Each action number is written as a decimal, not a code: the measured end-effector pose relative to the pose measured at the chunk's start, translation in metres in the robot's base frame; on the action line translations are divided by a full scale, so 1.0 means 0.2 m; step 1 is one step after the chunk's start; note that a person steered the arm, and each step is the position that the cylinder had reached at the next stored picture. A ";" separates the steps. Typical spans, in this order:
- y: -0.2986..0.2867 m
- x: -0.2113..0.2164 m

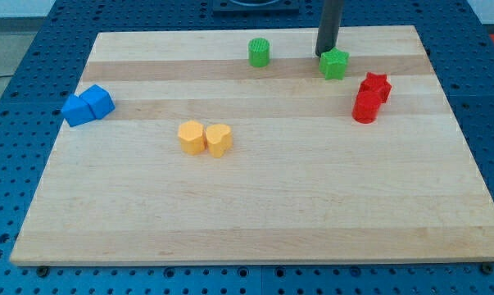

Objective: Slightly push the green star to the top right side of green circle

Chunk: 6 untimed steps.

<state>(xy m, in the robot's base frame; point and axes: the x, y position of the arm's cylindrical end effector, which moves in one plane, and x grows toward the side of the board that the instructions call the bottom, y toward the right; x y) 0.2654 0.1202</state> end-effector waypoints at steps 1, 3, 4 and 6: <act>-0.06 0.11; -0.24 0.38; 0.03 0.41; 0.27 0.11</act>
<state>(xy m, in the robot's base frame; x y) 0.2876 0.1735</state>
